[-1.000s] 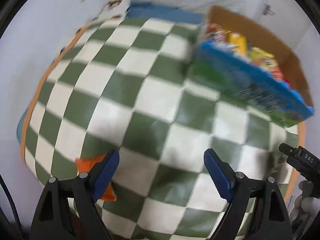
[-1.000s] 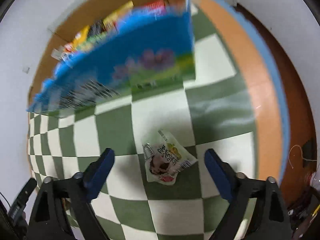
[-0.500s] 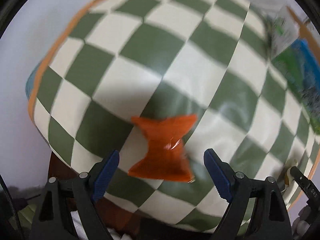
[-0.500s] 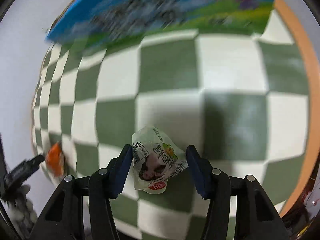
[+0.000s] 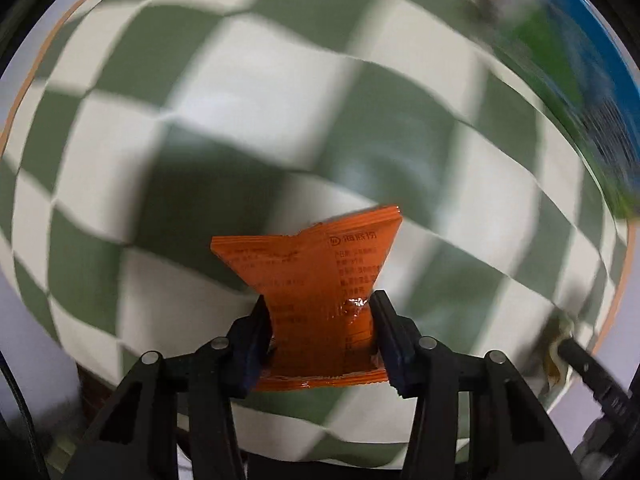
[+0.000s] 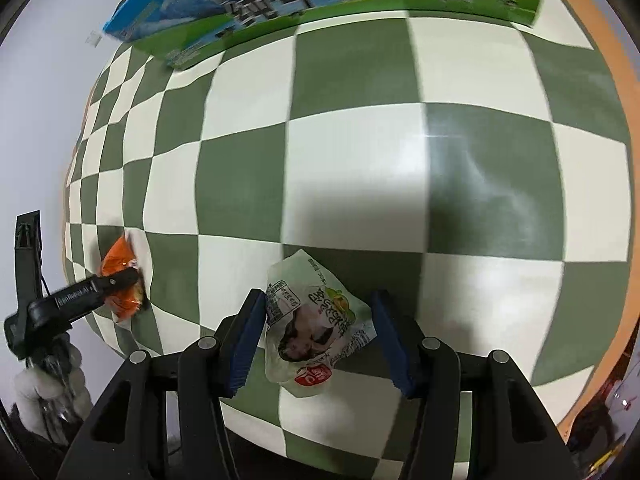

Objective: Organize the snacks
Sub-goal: 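Grasp the orange packet with the left tool while the right tool grasps the white-pink bag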

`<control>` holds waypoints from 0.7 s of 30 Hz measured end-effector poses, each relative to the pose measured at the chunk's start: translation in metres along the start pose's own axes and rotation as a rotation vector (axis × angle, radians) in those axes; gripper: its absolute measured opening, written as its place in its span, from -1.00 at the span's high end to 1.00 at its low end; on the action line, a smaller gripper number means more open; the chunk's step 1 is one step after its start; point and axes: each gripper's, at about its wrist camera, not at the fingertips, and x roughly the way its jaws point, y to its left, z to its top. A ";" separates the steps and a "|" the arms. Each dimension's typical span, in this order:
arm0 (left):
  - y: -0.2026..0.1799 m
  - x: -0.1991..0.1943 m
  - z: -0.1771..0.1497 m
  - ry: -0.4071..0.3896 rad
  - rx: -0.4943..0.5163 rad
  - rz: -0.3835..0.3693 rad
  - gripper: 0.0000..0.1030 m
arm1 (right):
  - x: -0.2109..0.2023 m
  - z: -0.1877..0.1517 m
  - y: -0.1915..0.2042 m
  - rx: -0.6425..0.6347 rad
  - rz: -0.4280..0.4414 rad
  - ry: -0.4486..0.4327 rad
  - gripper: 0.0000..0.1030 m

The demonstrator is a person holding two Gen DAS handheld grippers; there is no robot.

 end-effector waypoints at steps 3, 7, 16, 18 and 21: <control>-0.056 0.001 -0.009 0.009 0.123 -0.033 0.12 | -0.009 -0.004 -0.012 0.020 -0.016 -0.004 -0.10; -0.122 0.006 -0.021 0.008 0.279 -0.025 0.12 | -0.024 -0.011 -0.028 0.032 -0.061 -0.029 0.01; -0.149 0.031 -0.019 0.035 0.355 0.031 0.05 | -0.022 -0.013 -0.050 0.114 -0.025 -0.010 -0.05; -0.147 0.033 -0.016 0.041 0.354 0.029 0.05 | -0.022 -0.013 -0.049 0.131 0.001 -0.007 -0.24; -0.149 0.034 -0.014 0.043 0.351 0.030 0.04 | -0.016 -0.013 -0.039 0.103 0.013 0.005 -0.47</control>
